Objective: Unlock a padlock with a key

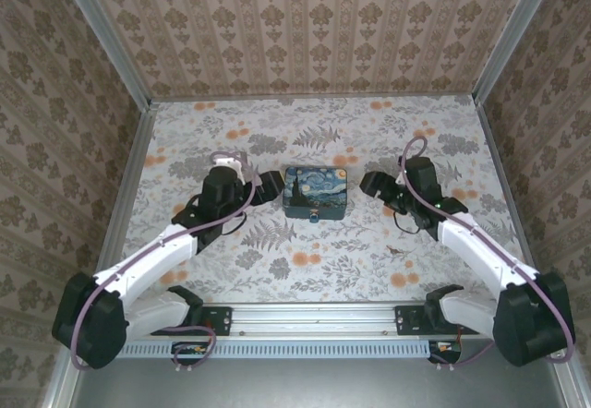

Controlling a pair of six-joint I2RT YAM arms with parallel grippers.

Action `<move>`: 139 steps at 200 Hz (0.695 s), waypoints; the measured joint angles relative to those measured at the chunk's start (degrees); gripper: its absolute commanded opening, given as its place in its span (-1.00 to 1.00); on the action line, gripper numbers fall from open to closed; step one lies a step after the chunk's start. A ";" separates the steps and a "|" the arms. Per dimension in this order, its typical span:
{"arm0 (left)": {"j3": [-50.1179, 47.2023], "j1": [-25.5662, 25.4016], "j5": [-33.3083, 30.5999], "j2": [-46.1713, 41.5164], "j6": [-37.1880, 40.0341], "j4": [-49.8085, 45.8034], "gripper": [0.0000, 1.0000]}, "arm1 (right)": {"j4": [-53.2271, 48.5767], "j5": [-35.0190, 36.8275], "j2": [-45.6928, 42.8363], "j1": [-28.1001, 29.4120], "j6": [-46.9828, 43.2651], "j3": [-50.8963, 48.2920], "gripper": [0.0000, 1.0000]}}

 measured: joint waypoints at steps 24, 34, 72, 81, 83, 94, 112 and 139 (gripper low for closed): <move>0.09 0.00 2.16 -0.11 0.02 -3.17 1.00 | -9.75 0.96 -2.58 0.00 -4.35 -0.11 0.37; 0.33 0.00 3.19 0.04 0.02 -4.15 1.00 | -13.27 1.75 -2.97 0.00 -6.32 -0.46 0.33; 3.10 -0.50 6.71 3.50 0.02 -5.33 1.00 | -20.72 2.67 -2.43 0.00 -8.83 -3.89 0.29; 3.96 -0.98 7.37 4.70 0.02 -5.25 1.00 | -21.29 2.69 -1.99 0.00 -8.81 -4.72 0.29; 4.17 -1.11 7.54 5.05 0.02 -5.25 1.00 | -21.40 2.69 -1.95 0.00 -8.81 -4.83 0.30; 5.25 -1.75 8.17 6.54 0.02 -5.14 1.00 | -21.44 2.73 -1.68 0.04 -8.72 -5.84 0.30; 6.95 -3.04 9.18 9.46 0.02 -4.76 1.00 | -21.24 2.99 -1.55 0.04 -8.37 -7.32 0.30; 9.18 -4.74 10.47 14.12 0.00 -3.85 1.00 | -20.15 3.28 -0.37 0.04 -7.91 -8.76 0.29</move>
